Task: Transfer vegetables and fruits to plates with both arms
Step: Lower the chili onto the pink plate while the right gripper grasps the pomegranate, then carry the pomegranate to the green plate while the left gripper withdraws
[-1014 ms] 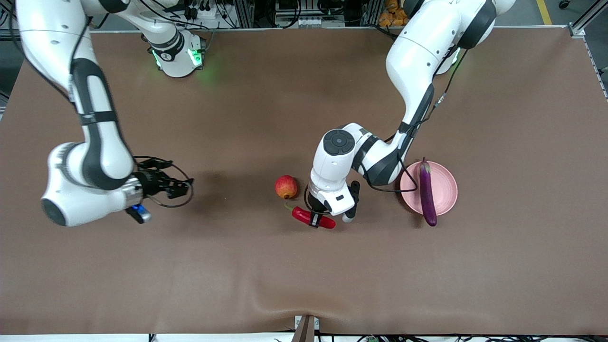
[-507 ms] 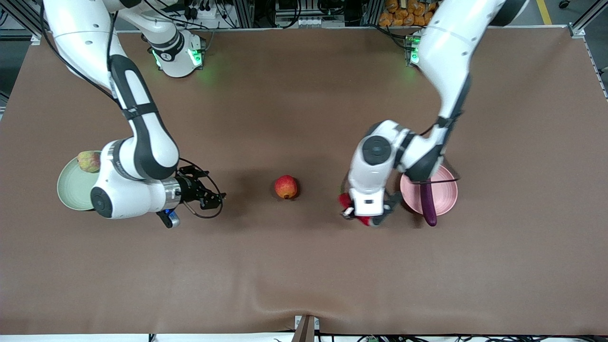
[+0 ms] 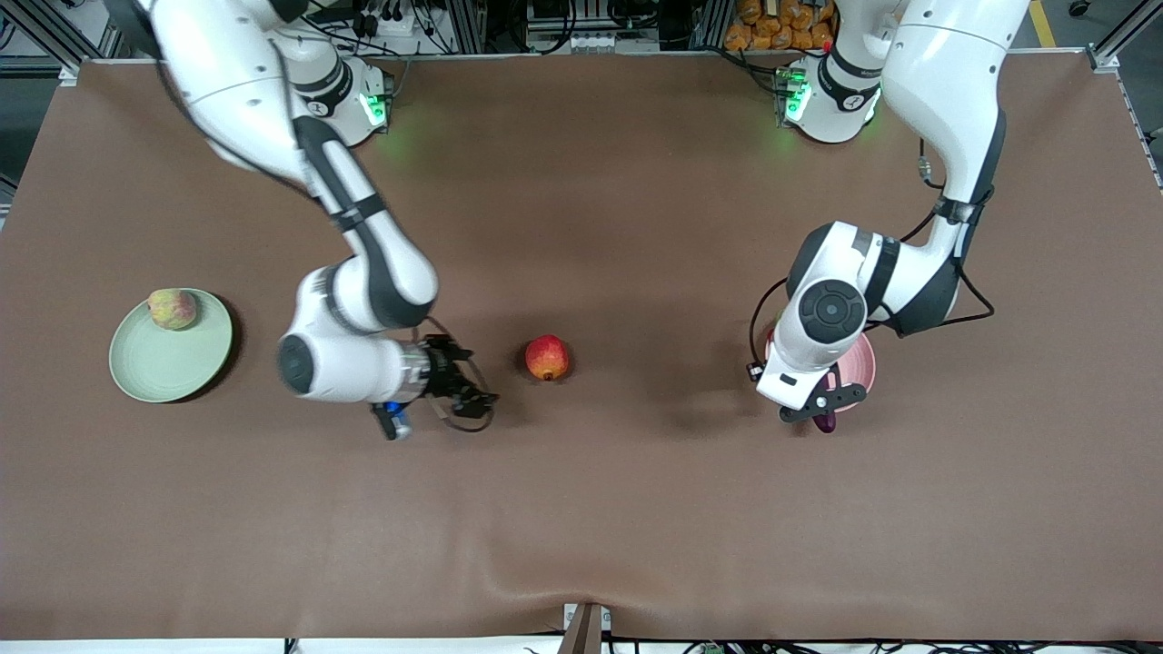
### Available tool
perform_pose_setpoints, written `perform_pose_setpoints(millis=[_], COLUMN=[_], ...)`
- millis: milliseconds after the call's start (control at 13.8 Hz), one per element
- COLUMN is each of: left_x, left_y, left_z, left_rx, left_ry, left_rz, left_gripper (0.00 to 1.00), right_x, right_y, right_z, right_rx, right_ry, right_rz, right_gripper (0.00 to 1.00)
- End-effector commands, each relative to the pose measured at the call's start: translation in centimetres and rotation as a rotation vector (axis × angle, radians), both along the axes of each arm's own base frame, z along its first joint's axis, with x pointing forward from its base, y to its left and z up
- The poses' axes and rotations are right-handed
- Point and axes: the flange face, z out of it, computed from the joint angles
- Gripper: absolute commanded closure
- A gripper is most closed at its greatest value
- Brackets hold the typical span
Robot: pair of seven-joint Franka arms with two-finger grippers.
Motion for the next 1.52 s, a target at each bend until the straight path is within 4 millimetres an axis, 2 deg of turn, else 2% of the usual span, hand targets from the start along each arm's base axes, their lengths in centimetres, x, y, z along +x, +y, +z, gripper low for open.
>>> perform_pose_setpoints(millis=[0,145,217,362,434,579,797,869,941,1014,1159,1303,1448], left_x=[-0.8,-1.3,-1.6,-1.9,-1.9,-1.5,-1.0,-0.5,-0.2,-0.2,-0.2,0.6,1.7], left_y=[0.4,0.7,0.8,0.6,0.6,0.7,1.2,1.7,2.0,2.1,1.4,0.8,0.4], left_z=[-1.4,-2.8,-3.6,-4.3,-4.5,-4.8,-5.4,-5.4,-5.3,-5.3,-4.4,-2.3,1.5], left_rx=[-0.002,0.01,0.017,0.024,0.033,0.03,0.032,0.03,0.028,0.03,0.032,0.033,0.033], left_ry=[0.065,0.126,0.149,0.166,0.166,0.168,0.173,0.169,0.166,0.165,0.16,0.16,0.165], left_rz=[-0.071,-0.127,-0.136,-0.142,-0.149,-0.16,-0.157,-0.15,-0.143,-0.138,-0.139,-0.135,-0.126], left_gripper=[1.0,1.0,1.0,1.0,1.0,1.0,0.98,0.74,0.24,0.0,0.0,0.0,0.0], right_x=[-0.6,-2.1,-2.4,-2.9,-3.6,-4.0,-5.1,-5.5,-5.6,-5.7,-6.4,-6.2,-5.5], right_y=[2.7,6.2,7.2,7.7,8.8,9.1,10.2,10.7,11.0,11.3,12.3,12.1,11.1], right_z=[0.3,0.0,-0.1,-0.7,-0.7,-1.0,-2.7,-3.1,-3.5,-3.8,-4.5,-4.8,-4.5], right_rx=[-0.003,-0.05,-0.078,-0.114,-0.119,-0.16,-0.224,-0.224,-0.224,-0.222,-0.226,-0.226,-0.226], right_ry=[-0.046,-0.151,-0.209,-0.227,-0.234,-0.252,-0.264,-0.262,-0.27,-0.281,-0.273,-0.275,-0.27], right_rz=[0.025,0.2,0.26,0.314,0.34,0.391,0.473,0.482,0.482,0.479,0.46,0.449,0.451], right_gripper=[0.0,0.0,0.0,0.0,0.0,0.0,0.0,0.0,0.0,0.0,0.0,0.0,0.83])
